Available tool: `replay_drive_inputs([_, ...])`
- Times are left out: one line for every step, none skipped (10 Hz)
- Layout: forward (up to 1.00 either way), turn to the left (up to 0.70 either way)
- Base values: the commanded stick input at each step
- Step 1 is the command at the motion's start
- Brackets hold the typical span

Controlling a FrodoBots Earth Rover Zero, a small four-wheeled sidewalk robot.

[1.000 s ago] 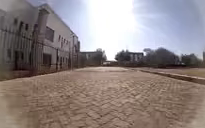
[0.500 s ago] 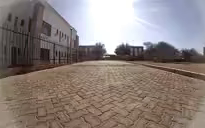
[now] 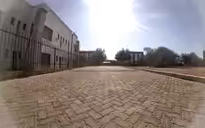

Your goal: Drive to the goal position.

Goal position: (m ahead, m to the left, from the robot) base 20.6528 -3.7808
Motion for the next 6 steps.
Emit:
replay_drive_inputs([1.0, 0.0])
replay_drive_inputs([1.0, 0.0])
replay_drive_inputs([1.0, 0.0])
replay_drive_inputs([1.0, 0.0])
replay_drive_inputs([1.0, 0.0])
replay_drive_inputs([1.0, 0.0])
